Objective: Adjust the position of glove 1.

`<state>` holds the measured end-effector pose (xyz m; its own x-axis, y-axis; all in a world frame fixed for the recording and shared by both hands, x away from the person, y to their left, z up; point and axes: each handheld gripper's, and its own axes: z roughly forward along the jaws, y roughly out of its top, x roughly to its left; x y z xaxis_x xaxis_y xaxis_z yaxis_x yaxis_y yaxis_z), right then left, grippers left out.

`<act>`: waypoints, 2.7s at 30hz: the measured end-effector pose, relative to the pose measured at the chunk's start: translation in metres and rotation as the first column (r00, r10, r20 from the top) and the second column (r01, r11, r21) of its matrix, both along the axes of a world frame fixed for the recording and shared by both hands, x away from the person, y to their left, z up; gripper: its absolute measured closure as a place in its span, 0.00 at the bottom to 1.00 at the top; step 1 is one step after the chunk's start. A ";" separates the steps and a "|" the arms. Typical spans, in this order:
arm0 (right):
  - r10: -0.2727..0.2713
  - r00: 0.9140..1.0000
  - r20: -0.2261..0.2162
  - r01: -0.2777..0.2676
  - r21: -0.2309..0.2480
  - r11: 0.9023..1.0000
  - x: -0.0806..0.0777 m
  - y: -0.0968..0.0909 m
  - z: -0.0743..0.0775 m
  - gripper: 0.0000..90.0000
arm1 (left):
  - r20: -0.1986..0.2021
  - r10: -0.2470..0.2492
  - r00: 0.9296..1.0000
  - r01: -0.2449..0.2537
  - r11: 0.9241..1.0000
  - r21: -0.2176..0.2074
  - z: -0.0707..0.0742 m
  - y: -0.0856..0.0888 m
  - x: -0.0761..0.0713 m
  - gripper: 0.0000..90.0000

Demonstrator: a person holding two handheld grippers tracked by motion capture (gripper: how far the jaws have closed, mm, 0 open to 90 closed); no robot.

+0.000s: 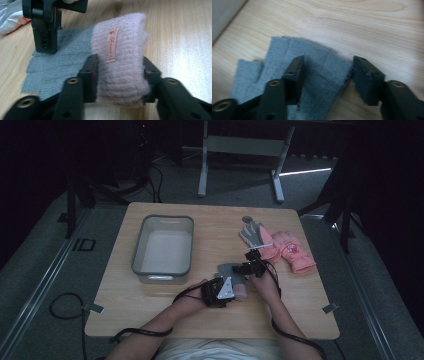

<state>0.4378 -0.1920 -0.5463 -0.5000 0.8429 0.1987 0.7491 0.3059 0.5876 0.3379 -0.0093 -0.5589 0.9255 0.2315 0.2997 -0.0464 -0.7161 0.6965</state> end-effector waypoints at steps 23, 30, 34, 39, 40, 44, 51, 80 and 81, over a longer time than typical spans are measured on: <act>0.116 0.993 -0.032 -0.111 0.134 0.985 0.000 0.012 0.023 0.80 | -0.077 -0.023 0.997 0.023 1.000 0.010 0.023 0.010 0.010 0.78; 0.116 0.993 0.032 -0.119 0.142 0.983 -0.001 0.012 0.051 0.80 | -0.032 -0.033 0.999 0.034 0.999 0.020 0.051 0.013 0.015 0.78; 0.117 0.991 0.069 -0.127 0.157 0.979 0.000 0.014 0.070 0.80 | -0.015 -0.042 0.999 0.043 0.999 0.022 0.063 0.017 0.018 0.78; 0.112 0.989 0.098 -0.127 0.169 0.977 0.005 0.021 0.087 0.80 | 0.007 -0.044 0.999 0.044 0.999 0.024 0.078 0.027 0.025 0.78; 0.112 0.989 0.098 -0.127 0.169 0.977 0.005 0.021 0.087 0.80 | 0.013 -0.046 0.999 0.045 0.999 0.026 0.081 0.030 0.026 0.78; 0.121 0.985 0.126 -0.142 0.175 0.974 0.011 0.034 0.102 0.80 | 0.030 -0.035 0.999 0.034 0.999 0.034 0.095 0.045 0.032 0.78; 0.152 0.976 0.157 -0.179 0.178 0.968 0.019 0.058 0.117 0.80 | 0.045 -0.021 0.999 0.020 0.999 0.026 0.106 0.065 0.036 0.78; 0.232 0.953 0.193 -0.268 0.187 0.945 0.053 0.181 0.134 0.80 | 0.059 0.049 0.997 -0.056 0.990 0.129 0.131 0.173 0.060 0.77; 0.235 0.953 0.192 -0.270 0.187 0.944 0.054 0.186 0.134 0.80 | 0.054 0.052 0.997 -0.059 0.990 0.130 0.131 0.178 0.061 0.77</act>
